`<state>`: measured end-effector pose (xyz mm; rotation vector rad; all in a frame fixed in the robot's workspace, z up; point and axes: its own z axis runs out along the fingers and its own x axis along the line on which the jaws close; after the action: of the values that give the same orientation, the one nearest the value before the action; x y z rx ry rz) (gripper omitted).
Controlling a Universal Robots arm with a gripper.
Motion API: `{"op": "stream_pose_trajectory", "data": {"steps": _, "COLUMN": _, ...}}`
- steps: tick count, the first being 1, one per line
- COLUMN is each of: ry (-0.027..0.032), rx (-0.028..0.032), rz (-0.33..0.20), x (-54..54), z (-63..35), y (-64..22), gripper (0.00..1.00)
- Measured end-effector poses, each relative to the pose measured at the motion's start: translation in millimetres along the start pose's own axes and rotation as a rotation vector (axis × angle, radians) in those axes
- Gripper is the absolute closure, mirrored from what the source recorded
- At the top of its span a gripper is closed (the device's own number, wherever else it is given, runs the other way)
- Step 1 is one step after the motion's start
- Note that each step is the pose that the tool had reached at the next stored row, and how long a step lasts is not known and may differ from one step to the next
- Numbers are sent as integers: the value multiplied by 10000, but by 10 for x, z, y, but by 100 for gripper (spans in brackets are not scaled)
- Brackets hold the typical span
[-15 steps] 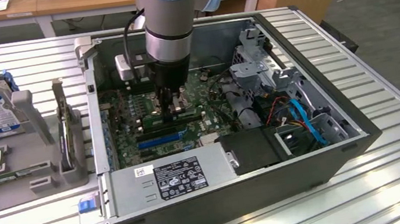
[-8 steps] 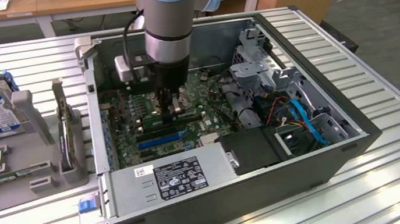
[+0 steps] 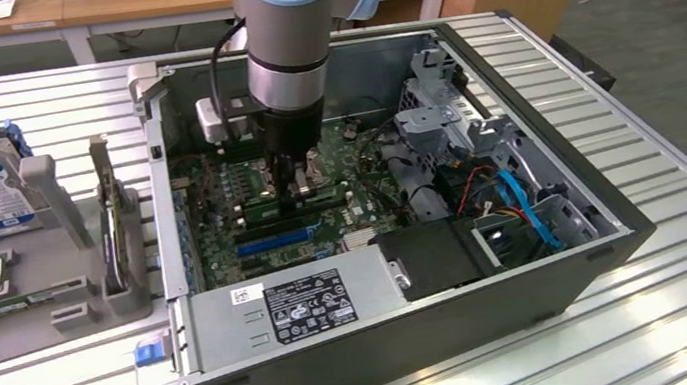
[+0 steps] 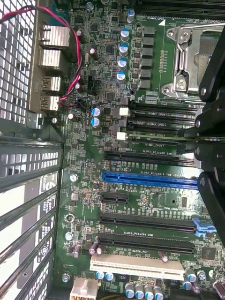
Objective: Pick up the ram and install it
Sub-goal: 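Insert the ram into the slot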
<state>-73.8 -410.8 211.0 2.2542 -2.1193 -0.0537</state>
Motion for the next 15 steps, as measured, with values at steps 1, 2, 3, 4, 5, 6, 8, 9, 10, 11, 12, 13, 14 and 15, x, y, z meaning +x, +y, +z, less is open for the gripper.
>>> {"op": "stream_pose_trajectory", "data": {"steps": 1, "ry": -1, "rx": 0, "rz": 1, "x": 0, "z": 0, "y": 0, "gripper": 86}}
{"op": "stream_pose_trajectory", "data": {"steps": 2, "ry": 0, "rx": 0, "rz": 1, "x": 0, "z": 0, "y": 0, "gripper": 86}}
{"op": "stream_pose_trajectory", "data": {"steps": 3, "ry": 0, "rx": 0, "rz": 1, "x": 0, "z": 0, "y": 0, "gripper": 86}}
{"op": "stream_pose_trajectory", "data": {"steps": 4, "ry": 0, "rx": 0, "rz": 1, "x": 0, "z": 0, "y": 0, "gripper": 86}}
{"op": "stream_pose_trajectory", "data": {"steps": 5, "ry": 0, "rx": 0, "rz": 1, "x": 0, "z": 0, "y": 0, "gripper": 86}}
{"op": "stream_pose_trajectory", "data": {"steps": 6, "ry": 0, "rx": 0, "rz": 1, "x": 0, "z": 0, "y": 0, "gripper": 86}}
{"op": "stream_pose_trajectory", "data": {"steps": 8, "ry": 0, "rx": 1, "rz": 1, "x": 0, "z": 3, "y": 0, "gripper": 86}}
{"op": "stream_pose_trajectory", "data": {"steps": 9, "ry": 0, "rx": 1, "rz": 0, "x": 0, "z": 3, "y": 0, "gripper": 86}}
{"op": "stream_pose_trajectory", "data": {"steps": 10, "ry": -1, "rx": 1, "rz": 1, "x": 0, "z": 3, "y": 0, "gripper": 86}}
{"op": "stream_pose_trajectory", "data": {"steps": 11, "ry": 0, "rx": 1, "rz": 1, "x": 0, "z": 3, "y": 0, "gripper": 86}}
{"op": "stream_pose_trajectory", "data": {"steps": 12, "ry": 0, "rx": 1, "rz": 1, "x": 0, "z": 3, "y": 0, "gripper": 86}}
{"op": "stream_pose_trajectory", "data": {"steps": 13, "ry": -1, "rx": 1, "rz": 1, "x": 0, "z": 3, "y": 0, "gripper": 86}}
{"op": "stream_pose_trajectory", "data": {"steps": 14, "ry": -1, "rx": 1, "rz": 1, "x": 0, "z": 3, "y": 0, "gripper": 86}}
{"op": "stream_pose_trajectory", "data": {"steps": 15, "ry": 0, "rx": 1, "rz": 0, "x": 0, "z": 3, "y": 0, "gripper": 86}}
